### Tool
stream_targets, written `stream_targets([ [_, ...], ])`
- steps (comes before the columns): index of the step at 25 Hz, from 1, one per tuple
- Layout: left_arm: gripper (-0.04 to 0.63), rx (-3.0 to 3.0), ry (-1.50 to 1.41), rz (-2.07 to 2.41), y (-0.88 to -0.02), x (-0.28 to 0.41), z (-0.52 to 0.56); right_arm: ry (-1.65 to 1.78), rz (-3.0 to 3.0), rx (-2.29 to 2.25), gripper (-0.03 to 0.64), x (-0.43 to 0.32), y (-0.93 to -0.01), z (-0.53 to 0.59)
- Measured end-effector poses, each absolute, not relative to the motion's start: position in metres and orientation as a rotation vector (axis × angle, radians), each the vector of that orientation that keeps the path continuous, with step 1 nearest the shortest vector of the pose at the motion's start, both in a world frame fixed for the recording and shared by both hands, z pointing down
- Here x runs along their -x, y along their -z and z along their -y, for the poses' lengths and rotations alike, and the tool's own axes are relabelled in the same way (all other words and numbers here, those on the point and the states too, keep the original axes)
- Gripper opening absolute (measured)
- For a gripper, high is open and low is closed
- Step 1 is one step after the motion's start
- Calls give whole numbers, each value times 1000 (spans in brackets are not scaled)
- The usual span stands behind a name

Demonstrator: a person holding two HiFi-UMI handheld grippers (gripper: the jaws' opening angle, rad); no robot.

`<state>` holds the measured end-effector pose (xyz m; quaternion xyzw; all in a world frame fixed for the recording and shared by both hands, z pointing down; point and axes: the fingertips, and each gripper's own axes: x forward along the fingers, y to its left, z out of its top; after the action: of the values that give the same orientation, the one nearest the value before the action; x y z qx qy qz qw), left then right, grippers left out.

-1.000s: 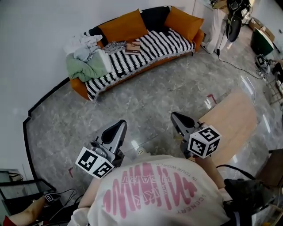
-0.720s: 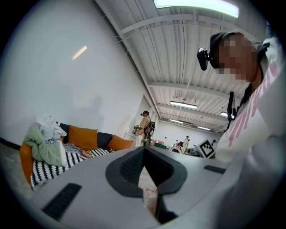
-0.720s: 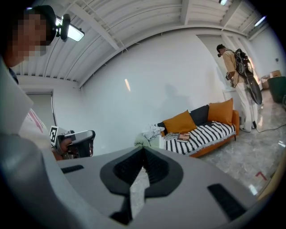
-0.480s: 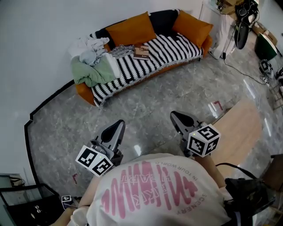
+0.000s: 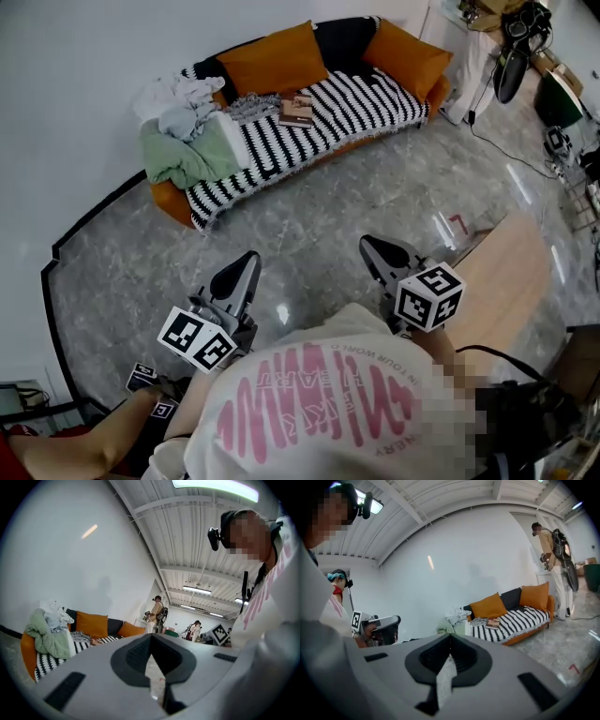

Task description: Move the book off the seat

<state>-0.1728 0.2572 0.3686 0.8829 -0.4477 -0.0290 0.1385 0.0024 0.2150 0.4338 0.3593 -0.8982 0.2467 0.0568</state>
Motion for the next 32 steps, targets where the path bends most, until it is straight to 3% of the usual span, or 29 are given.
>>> stream_targets([
  [8, 8, -2552, 108, 1334, -376, 168, -215, -783, 2666, -1104, 9, -23, -458, -184],
  [32, 8, -2333, 172, 1495, -404, 106, 9, -727, 2736, -672, 10, -21, -456, 90],
])
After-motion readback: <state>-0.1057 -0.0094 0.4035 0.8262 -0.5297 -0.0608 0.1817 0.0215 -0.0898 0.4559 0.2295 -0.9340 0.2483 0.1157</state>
